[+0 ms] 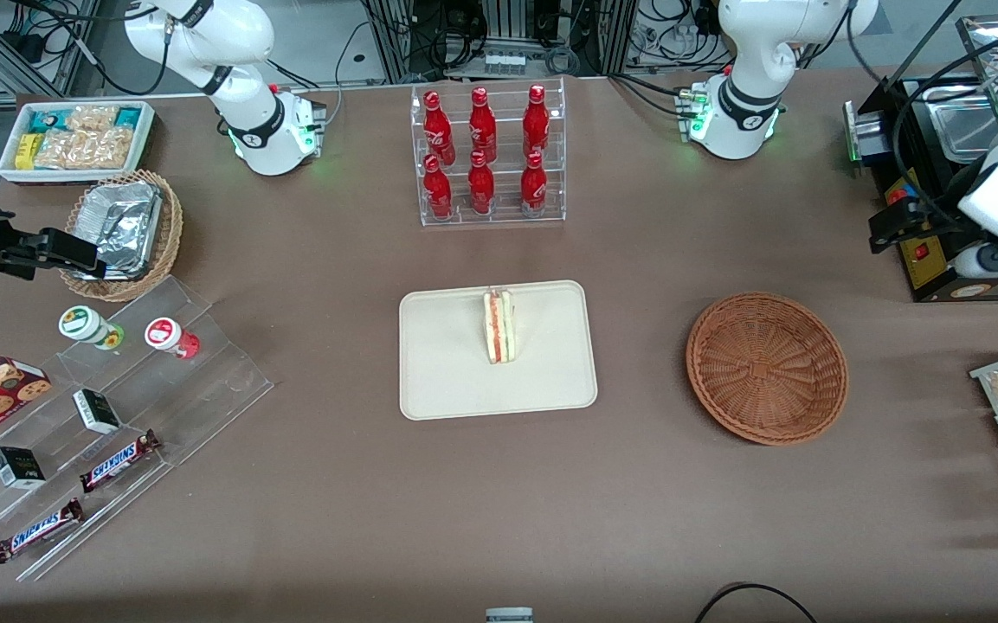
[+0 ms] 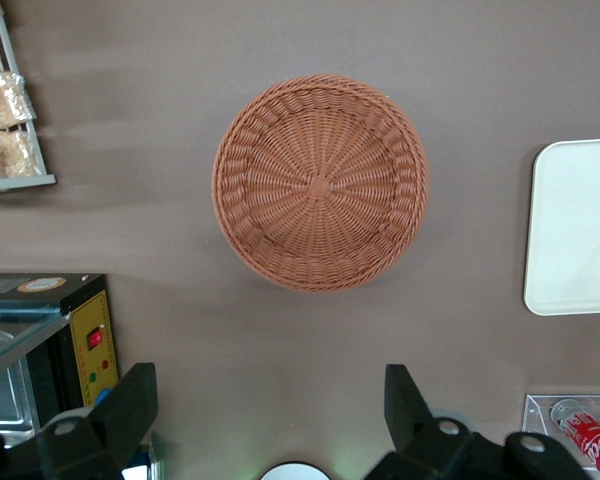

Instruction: Place sandwich from basket to tray

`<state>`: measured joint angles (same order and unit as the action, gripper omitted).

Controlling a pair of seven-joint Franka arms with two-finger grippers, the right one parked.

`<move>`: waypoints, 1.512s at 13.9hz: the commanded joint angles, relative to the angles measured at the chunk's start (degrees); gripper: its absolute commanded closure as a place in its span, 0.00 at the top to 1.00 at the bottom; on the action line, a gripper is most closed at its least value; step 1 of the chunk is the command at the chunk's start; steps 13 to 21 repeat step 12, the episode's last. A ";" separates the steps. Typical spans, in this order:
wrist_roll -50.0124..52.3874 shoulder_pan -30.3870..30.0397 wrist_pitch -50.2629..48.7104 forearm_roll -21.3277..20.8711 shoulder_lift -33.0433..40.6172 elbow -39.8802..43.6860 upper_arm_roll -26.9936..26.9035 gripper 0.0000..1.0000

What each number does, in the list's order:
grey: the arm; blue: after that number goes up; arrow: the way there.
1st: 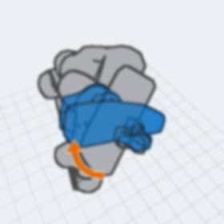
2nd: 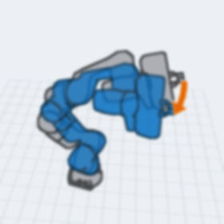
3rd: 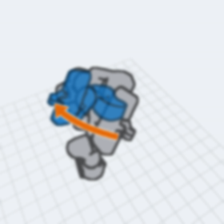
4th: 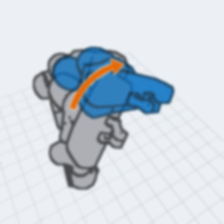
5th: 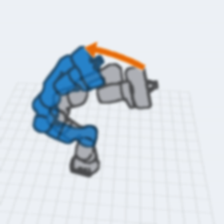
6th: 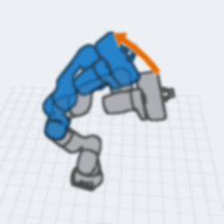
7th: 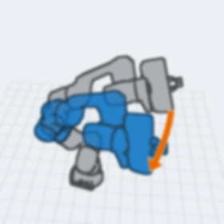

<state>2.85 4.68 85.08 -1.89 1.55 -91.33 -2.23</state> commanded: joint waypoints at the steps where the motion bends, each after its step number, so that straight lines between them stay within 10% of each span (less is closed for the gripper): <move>1: -1.35 -3.53 1.92 -0.57 5.83 -6.48 3.10 1.00; 21: -2.67 -3.62 1.14 0.05 0.56 -0.17 3.19 1.00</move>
